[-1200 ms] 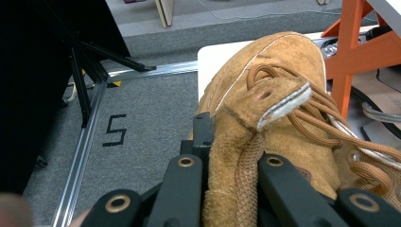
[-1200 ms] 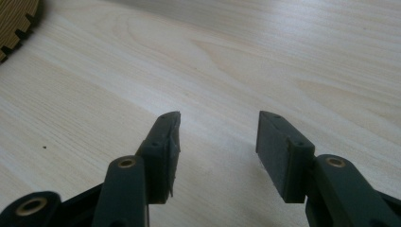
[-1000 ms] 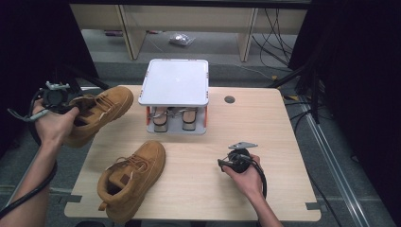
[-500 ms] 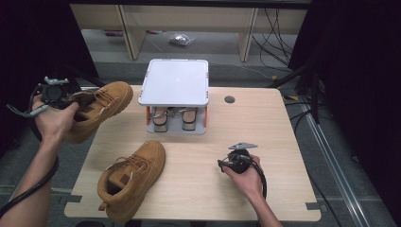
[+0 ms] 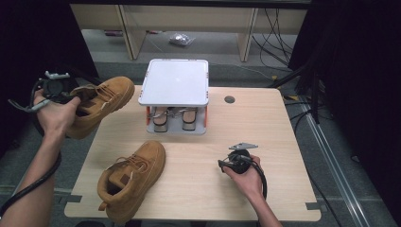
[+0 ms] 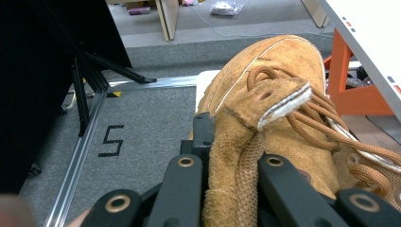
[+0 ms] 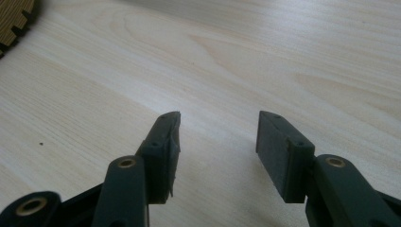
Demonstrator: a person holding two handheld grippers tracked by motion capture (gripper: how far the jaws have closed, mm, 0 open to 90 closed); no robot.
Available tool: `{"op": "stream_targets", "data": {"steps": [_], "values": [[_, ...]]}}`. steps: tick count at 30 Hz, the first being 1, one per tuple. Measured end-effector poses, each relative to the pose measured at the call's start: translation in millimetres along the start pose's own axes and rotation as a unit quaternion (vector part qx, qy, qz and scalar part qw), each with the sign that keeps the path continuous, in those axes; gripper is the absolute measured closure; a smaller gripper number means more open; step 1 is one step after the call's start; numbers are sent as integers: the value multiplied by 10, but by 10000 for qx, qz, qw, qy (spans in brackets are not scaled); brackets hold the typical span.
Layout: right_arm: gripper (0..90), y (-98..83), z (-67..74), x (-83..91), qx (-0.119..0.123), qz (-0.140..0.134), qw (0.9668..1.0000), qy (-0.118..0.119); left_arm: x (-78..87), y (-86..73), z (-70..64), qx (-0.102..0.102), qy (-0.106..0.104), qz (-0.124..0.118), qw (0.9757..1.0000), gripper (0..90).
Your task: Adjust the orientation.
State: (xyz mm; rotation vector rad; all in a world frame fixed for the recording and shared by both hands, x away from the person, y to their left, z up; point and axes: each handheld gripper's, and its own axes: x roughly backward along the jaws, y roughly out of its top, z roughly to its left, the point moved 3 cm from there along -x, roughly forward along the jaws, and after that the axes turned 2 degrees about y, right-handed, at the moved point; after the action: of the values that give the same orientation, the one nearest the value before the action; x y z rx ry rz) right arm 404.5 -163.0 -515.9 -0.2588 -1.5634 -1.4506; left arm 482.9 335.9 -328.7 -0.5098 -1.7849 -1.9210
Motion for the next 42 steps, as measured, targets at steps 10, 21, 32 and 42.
{"op": "stream_targets", "data": {"steps": [10,21,32,42], "values": [[506,-4,-4,4,18,-9,10000,-30,24,111,-16,78,-30,-93,9999,834],[506,-10,12,12,-57,78,9999,-55,42,229,-67,149,-144,-174,9996,834],[504,-17,8,15,-36,91,9999,-33,86,337,-98,177,-166,-257,9994,833],[505,-25,12,3,-6,79,10000,-60,117,444,-182,206,-279,-341,9988,832]]}}
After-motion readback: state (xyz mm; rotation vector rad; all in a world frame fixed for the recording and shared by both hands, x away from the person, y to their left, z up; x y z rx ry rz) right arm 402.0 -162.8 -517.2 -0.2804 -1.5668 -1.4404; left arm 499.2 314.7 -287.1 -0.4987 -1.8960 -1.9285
